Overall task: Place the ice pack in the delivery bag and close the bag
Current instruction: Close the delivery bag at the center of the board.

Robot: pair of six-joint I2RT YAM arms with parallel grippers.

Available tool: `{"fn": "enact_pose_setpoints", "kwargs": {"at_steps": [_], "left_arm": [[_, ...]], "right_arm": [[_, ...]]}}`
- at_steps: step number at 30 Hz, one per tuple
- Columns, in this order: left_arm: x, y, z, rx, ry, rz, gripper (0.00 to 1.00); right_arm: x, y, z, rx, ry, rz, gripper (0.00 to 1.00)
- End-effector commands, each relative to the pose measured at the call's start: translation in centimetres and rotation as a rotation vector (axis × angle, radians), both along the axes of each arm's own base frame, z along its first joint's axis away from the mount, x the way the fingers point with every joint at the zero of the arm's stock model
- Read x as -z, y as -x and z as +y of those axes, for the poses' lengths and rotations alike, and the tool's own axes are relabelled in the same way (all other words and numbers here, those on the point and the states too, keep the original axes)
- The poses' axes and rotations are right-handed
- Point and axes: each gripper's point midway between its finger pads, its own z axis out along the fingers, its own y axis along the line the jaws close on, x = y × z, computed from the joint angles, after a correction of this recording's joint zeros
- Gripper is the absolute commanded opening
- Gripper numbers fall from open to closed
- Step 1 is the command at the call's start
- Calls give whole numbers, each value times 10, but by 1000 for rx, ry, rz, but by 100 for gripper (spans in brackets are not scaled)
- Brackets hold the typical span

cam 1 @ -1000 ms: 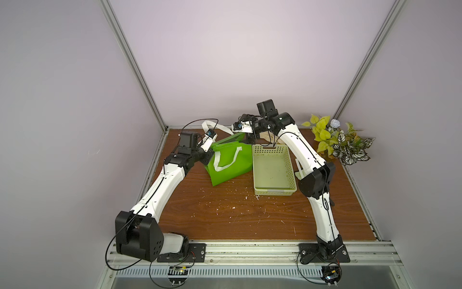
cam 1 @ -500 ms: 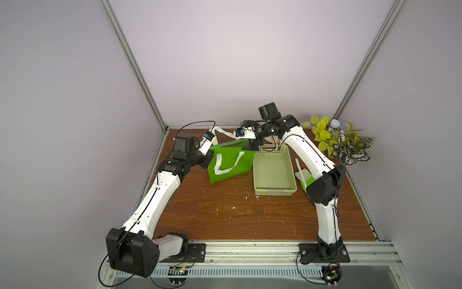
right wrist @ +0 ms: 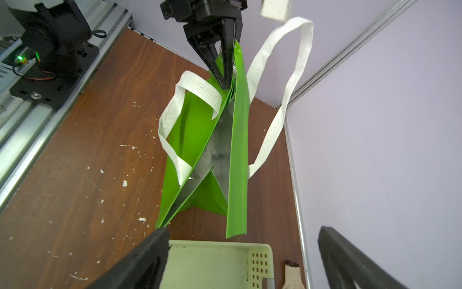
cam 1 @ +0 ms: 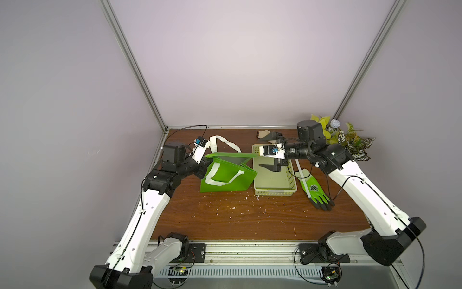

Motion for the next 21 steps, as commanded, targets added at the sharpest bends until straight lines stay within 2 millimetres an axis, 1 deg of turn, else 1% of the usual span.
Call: {"fn": "enact_pose_setpoints", "kwargs": {"at_steps": [1, 4, 6, 10, 12, 15, 16, 21], "left_arm": [[-30, 8, -17, 62, 129, -43, 0], [-21, 10, -20, 67, 161, 9, 0], [-7, 13, -24, 85, 175, 55, 0], [28, 12, -21, 62, 151, 123, 0], [39, 12, -23, 70, 149, 136, 0], [46, 9, -20, 57, 131, 119, 0], [46, 8, -20, 56, 129, 112, 0], [48, 5, -22, 71, 130, 111, 0]], "right_arm": [[2, -1, 10, 26, -73, 70, 99], [24, 5, 14, 57, -61, 130, 99], [34, 10, 14, 70, -77, 160, 99], [40, 13, 14, 102, -115, 244, 99], [47, 13, 16, 114, -115, 298, 99], [66, 8, 17, 135, -75, 302, 99], [68, 5, 17, 143, -68, 291, 99], [60, -5, 23, 120, -58, 222, 99]]}}
